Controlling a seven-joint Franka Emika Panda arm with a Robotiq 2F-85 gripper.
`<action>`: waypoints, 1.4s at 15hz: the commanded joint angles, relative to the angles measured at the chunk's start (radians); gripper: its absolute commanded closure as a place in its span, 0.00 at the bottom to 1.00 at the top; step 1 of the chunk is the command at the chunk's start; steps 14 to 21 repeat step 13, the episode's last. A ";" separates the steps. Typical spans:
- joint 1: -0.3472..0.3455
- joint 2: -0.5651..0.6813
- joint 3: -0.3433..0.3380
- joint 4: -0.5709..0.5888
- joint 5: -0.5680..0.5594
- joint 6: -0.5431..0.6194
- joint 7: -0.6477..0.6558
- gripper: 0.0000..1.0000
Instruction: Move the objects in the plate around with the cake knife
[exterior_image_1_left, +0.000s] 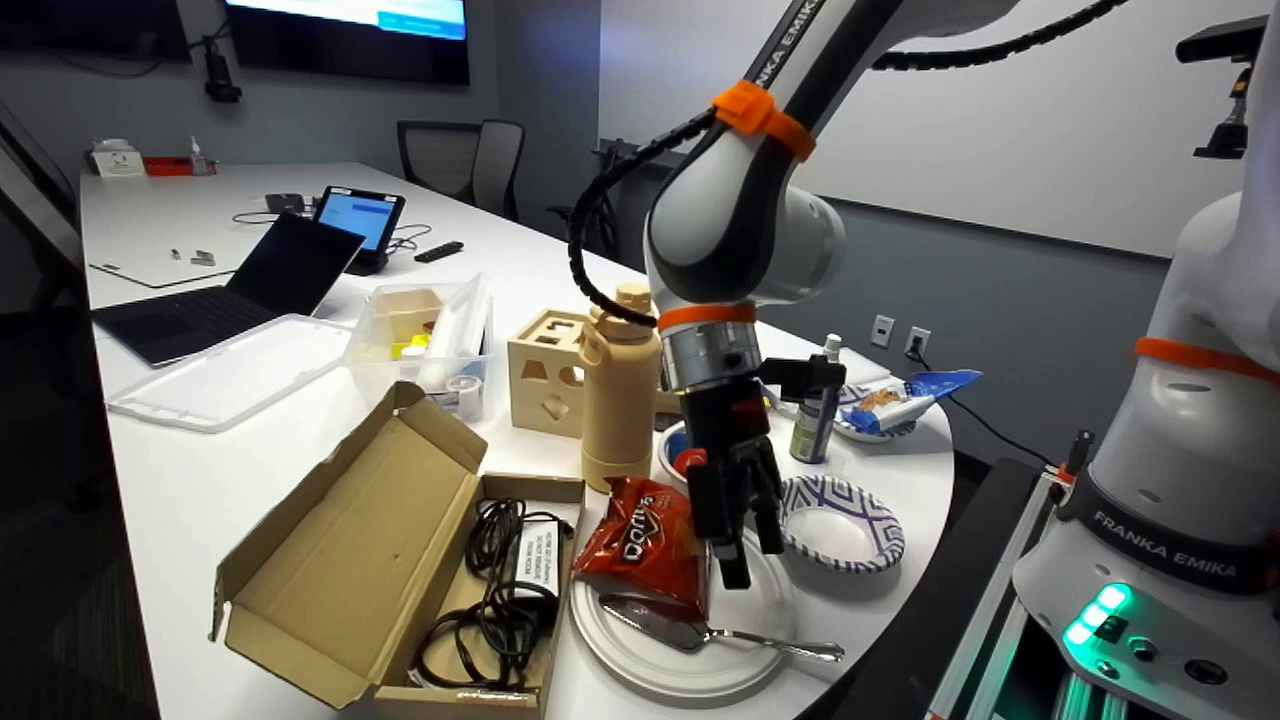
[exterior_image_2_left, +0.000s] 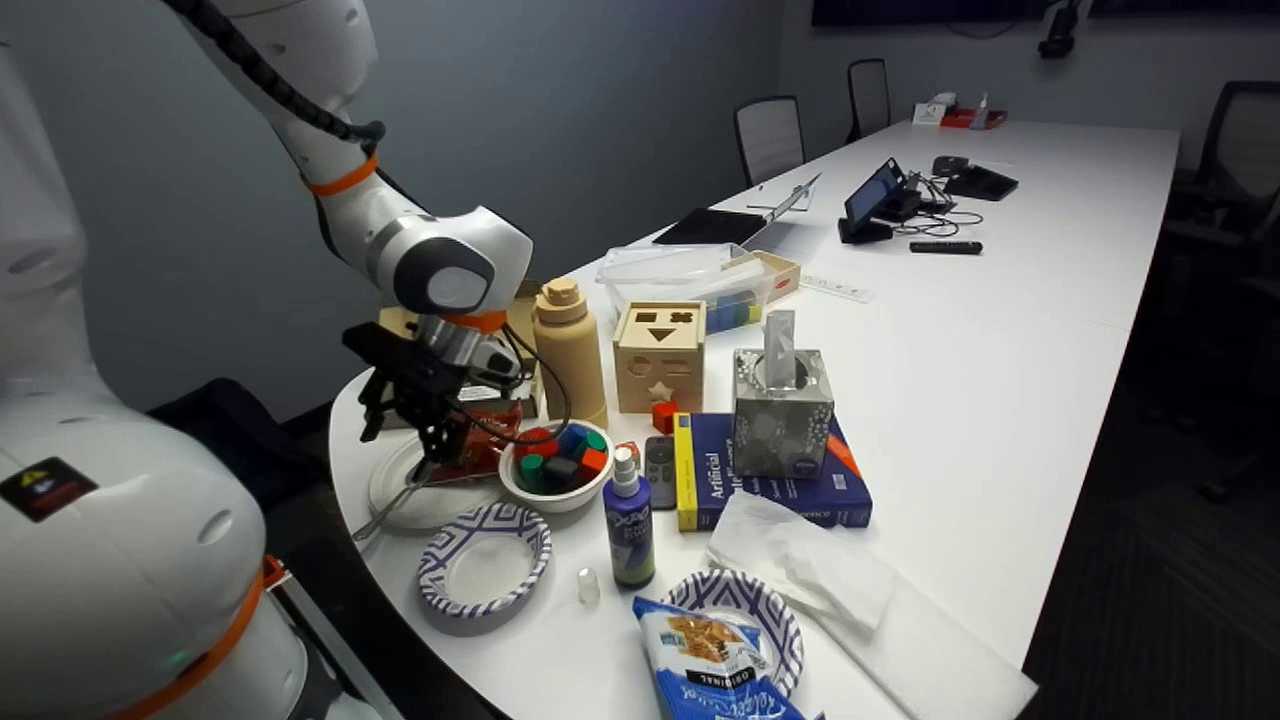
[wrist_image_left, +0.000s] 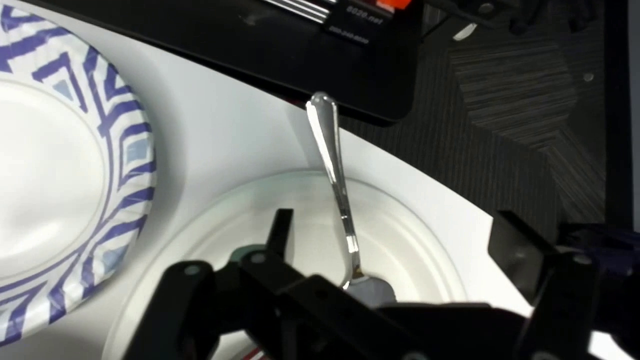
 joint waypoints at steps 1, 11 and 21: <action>0.022 -0.237 0.018 -0.121 0.089 -0.021 0.043 0.00; 0.064 -0.664 0.005 -0.209 -0.018 0.009 0.403 0.00; 0.049 -0.662 0.005 -0.143 -0.085 -0.023 0.477 0.00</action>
